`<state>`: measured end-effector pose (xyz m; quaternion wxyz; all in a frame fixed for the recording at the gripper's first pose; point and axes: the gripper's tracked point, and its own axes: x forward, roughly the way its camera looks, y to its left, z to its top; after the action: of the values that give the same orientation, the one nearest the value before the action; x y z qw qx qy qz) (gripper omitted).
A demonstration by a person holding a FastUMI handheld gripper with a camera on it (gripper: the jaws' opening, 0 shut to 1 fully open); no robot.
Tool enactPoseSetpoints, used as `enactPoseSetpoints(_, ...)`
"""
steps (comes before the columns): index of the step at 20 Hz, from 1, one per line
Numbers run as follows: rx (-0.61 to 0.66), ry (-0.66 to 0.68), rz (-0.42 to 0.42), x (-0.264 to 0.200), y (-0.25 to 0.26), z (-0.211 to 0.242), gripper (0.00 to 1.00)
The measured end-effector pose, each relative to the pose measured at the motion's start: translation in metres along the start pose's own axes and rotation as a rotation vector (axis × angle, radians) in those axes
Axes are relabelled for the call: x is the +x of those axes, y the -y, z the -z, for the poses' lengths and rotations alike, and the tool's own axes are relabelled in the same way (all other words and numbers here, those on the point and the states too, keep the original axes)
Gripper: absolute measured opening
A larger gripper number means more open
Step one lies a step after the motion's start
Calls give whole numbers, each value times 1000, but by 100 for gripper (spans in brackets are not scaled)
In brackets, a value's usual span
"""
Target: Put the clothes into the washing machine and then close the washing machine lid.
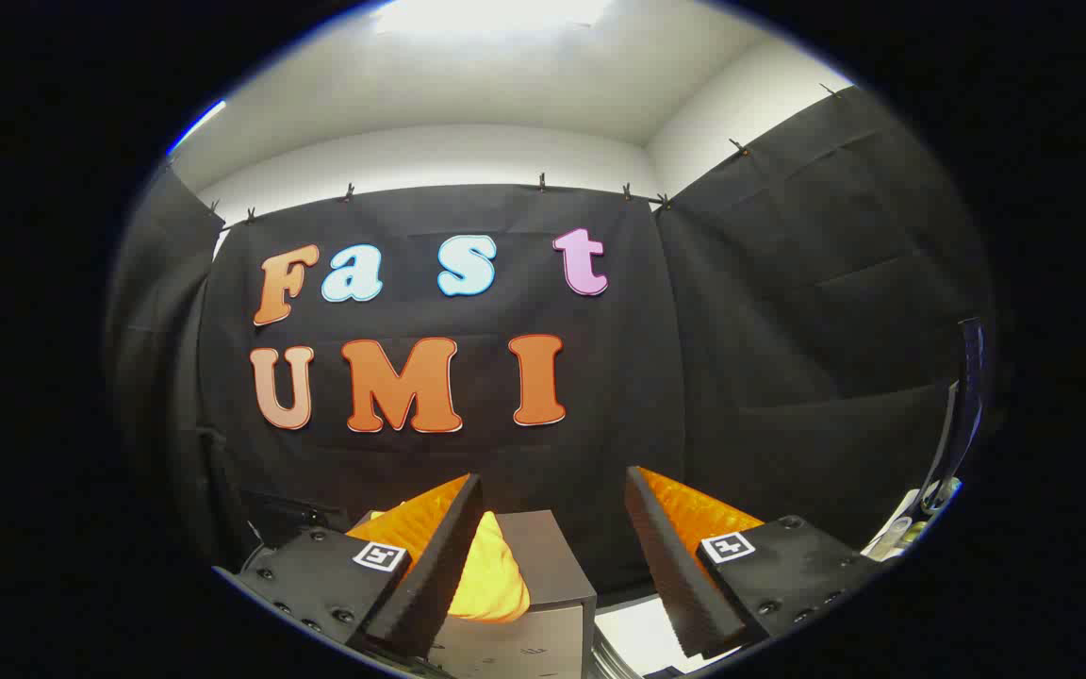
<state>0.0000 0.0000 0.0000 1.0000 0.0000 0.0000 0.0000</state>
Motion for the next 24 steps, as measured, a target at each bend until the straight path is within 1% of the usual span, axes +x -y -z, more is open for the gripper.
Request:
enactPoseSetpoints(11,-2,-13,-5,8,-2,6,98)
enactPoseSetpoints(18,-3,-16,15,14,4,6,98)
enactPoseSetpoints(20,6,-26,8,19,-2,8,98)
enactPoseSetpoints(24,14,-39,-35,29,-24,7,98)
